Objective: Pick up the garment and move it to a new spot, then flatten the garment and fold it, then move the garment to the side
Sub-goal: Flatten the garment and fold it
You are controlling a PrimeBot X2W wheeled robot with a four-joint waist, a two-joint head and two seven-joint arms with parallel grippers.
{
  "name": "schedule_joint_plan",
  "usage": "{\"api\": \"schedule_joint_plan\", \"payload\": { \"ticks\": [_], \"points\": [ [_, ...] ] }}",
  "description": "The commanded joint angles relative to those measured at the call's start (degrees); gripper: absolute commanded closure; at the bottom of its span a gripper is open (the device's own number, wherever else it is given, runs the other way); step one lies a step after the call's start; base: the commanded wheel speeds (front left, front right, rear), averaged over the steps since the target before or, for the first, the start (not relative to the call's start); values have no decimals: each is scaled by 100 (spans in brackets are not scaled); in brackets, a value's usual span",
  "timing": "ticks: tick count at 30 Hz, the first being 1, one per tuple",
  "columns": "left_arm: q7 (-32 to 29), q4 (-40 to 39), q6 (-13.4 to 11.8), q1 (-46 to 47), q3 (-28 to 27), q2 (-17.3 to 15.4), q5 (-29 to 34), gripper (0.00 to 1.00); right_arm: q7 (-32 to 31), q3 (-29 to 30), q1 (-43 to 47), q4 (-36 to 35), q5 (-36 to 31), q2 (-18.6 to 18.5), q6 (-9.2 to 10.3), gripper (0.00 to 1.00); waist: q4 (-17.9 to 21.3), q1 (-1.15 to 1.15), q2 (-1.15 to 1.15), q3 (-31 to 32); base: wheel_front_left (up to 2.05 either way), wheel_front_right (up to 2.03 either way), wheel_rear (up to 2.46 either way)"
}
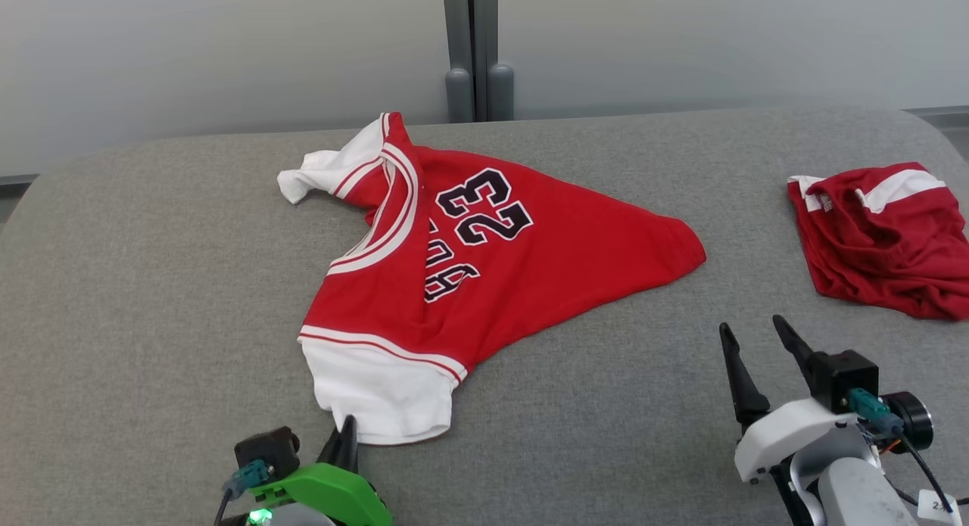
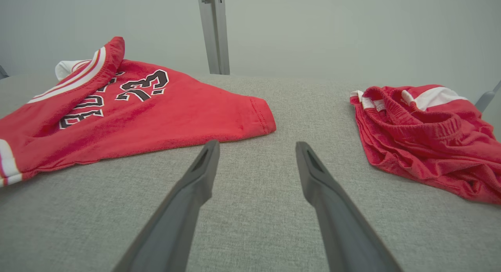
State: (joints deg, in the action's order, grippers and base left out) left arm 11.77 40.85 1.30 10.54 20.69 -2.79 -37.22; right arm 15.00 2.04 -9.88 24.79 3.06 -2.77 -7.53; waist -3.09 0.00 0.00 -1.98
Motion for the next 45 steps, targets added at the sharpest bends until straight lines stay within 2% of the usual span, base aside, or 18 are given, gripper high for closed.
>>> {"api": "schedule_joint_plan", "payload": {
  "ticks": [1, 8, 12, 20, 29, 30, 31, 33, 36, 45],
  "points": [
    [98, -58, -40, 156, -35, -22, 17, 100, 26, 104, -174, 120, -127, -24, 9, 0, -83, 0, 0, -90, 0, 0, 0],
    [331, -631, -122, 326, -358, -123, 190, 100, -277, 848, -1203, 1002, -1052, -39, 9, 0, -339, 0, 0, -380, 0, 0, 0],
    [343, -1061, -169, 240, -562, -142, 340, 100, -503, 1002, -1711, 1498, -1264, -74, 9, 0, -456, 0, 0, -531, 0, 0, 0],
    [348, -1541, -110, 62, -716, -91, 512, 100, -723, 1008, -2387, 2537, -1382, -168, 9, 0, -607, 0, 0, -728, 0, 0, 0],
    [348, -1694, -60, 43, -762, -47, 628, 100, -871, 646, -2953, 3586, -1384, -273, 9, 0, -665, 0, 0, -877, 0, 0, 0],
    [348, -1705, -55, 40, -772, -45, 630, 100, -894, 597, -2990, 3678, -1351, -262, 9, 8, -664, 0, 0, -884, 0, 0, 0],
    [348, -1718, -48, 34, -784, -42, 637, 100, -894, 528, -3033, 3779, -1320, -248, 9, 50, -660, 0, 0, -889, 0, 0, 0],
    [349, -1752, -29, 30, -812, -37, 673, 100, -874, 406, -3113, 3943, -1233, -223, 8, 66, -648, 0, 0, -892, 0, 0, 0],
    [348, -1800, 20, 34, -854, -32, 707, 100, -848, 211, -3221, 4154, -1085, -192, 5, 100, -625, 0, 0, -891, 0, 0, 0],
    [345, -2108, 184, 243, -994, -65, 918, 100, -447, -268, -3617, 4335, -193, -75, 5, 100, -485, 0, 0, -736, 0, 0, 0]
  ]
}}
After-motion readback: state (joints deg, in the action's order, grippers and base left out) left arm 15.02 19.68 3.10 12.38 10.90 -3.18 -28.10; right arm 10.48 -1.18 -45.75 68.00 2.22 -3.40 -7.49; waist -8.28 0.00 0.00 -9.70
